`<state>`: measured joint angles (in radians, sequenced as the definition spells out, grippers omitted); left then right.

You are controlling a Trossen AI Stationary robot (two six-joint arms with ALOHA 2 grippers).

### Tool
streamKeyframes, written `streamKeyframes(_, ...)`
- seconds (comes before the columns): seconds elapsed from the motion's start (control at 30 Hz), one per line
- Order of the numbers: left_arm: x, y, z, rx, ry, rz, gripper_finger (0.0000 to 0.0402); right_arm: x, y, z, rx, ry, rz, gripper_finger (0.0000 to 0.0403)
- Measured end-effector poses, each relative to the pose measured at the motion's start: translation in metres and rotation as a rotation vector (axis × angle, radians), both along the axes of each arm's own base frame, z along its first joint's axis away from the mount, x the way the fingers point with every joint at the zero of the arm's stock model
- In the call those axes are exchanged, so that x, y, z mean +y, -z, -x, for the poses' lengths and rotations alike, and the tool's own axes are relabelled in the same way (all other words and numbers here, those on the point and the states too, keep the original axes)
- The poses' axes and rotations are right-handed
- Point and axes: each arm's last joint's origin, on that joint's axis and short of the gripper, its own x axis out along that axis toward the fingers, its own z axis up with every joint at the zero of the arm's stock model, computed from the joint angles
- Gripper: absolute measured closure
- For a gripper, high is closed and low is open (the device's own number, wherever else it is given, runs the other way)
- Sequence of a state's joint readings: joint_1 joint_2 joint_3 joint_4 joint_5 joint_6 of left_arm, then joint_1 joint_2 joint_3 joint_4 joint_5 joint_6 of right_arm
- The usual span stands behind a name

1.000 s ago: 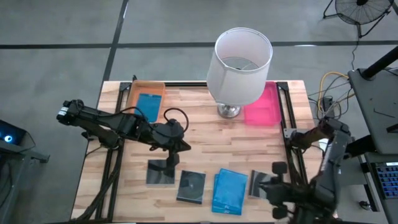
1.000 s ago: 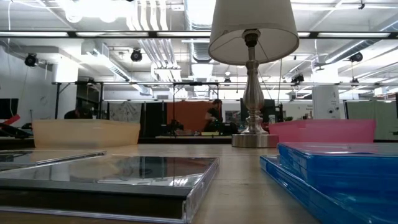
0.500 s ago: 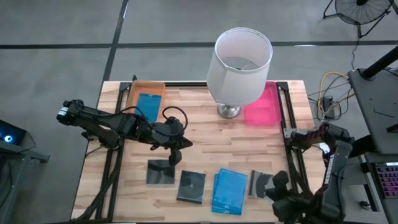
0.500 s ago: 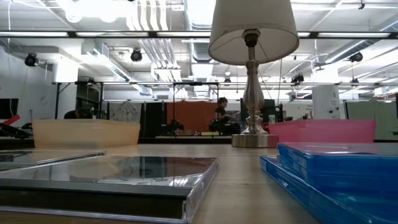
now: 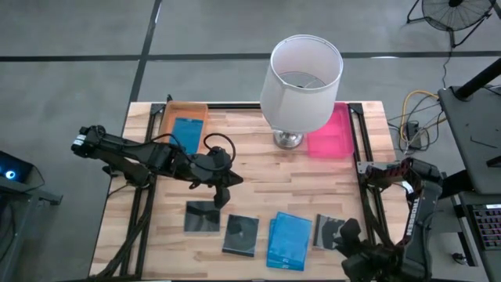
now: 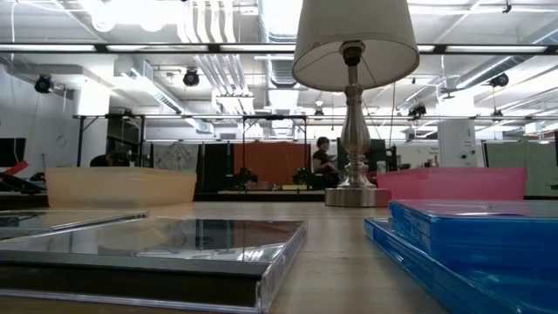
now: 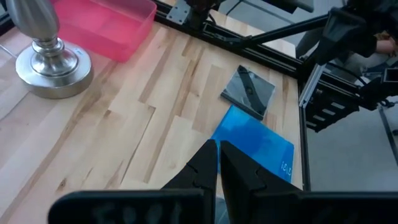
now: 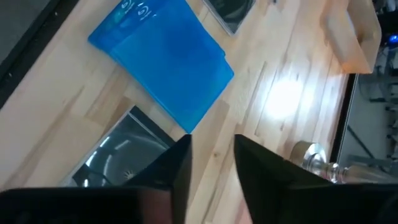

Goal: Pick & place jewel cases by type
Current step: Put the blue cd case into the orange bin

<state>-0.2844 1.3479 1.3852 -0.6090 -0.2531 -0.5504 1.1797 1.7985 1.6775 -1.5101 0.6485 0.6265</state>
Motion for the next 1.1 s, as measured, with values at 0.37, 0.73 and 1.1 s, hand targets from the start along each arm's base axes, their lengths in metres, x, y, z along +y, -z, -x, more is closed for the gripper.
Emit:
streamKeyframes(0.37, -0.002, 0.006, -0.006, 0.01, -0.052, 0.08, 0.0402, 0.004, 0.033, -0.008, -0.036, -0.002, 0.148, 0.0158)
streamKeyframes(0.73, -0.015, 0.063, -0.045, 0.12, -0.076, 0.173, 0.0402, 0.001, 0.078, -0.013, -0.012, 0.029, 0.211, 0.0141)
streamKeyframes(1.1, -0.03, 0.121, -0.087, 0.231, -0.047, 0.282, 0.0402, 0.004, 0.102, -0.023, -0.02, -0.027, 0.136, 0.0151)
